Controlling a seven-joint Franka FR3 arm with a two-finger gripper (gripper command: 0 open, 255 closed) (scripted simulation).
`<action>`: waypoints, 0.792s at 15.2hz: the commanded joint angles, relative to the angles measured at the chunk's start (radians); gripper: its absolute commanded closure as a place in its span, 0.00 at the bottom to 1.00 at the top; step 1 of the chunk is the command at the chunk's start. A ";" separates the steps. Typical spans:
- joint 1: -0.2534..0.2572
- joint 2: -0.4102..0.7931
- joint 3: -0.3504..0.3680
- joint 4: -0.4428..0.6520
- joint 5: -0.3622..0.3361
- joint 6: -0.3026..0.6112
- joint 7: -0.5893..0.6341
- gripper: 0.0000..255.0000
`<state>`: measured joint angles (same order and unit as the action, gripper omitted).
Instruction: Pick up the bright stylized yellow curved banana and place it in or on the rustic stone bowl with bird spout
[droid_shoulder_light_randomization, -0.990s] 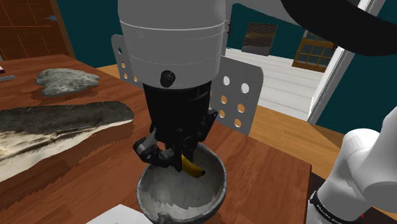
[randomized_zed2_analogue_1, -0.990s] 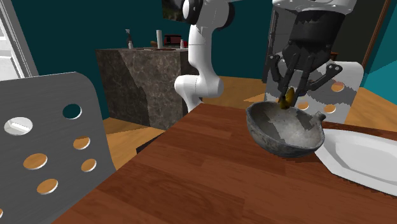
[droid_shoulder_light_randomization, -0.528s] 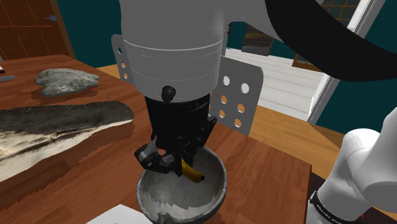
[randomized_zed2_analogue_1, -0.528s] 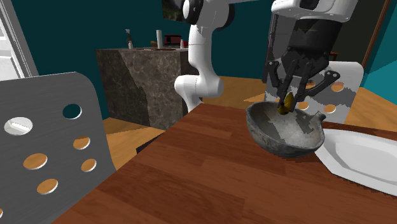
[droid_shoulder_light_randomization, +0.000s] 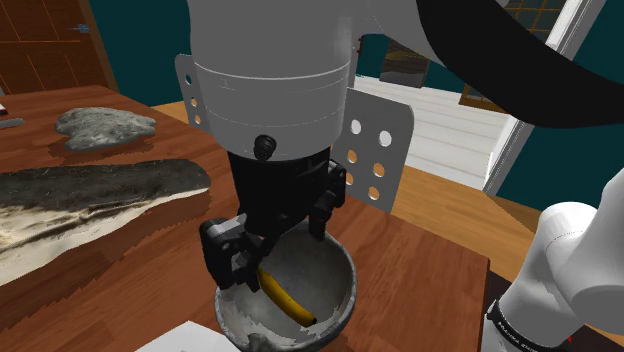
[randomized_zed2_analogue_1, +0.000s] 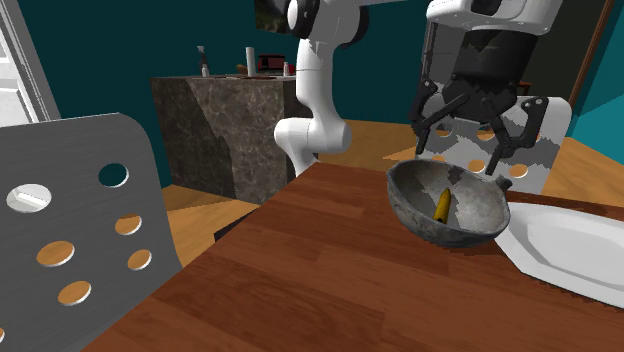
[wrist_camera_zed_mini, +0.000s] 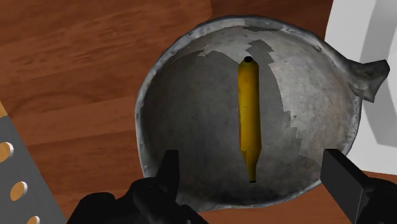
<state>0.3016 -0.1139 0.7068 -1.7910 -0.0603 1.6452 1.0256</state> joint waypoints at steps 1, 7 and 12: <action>0.001 0.009 0.004 0.041 -0.005 -0.035 0.004 0.00; 0.007 0.044 0.019 0.166 -0.026 -0.135 0.020 0.00; 0.007 0.044 0.018 0.166 -0.026 -0.135 0.019 0.00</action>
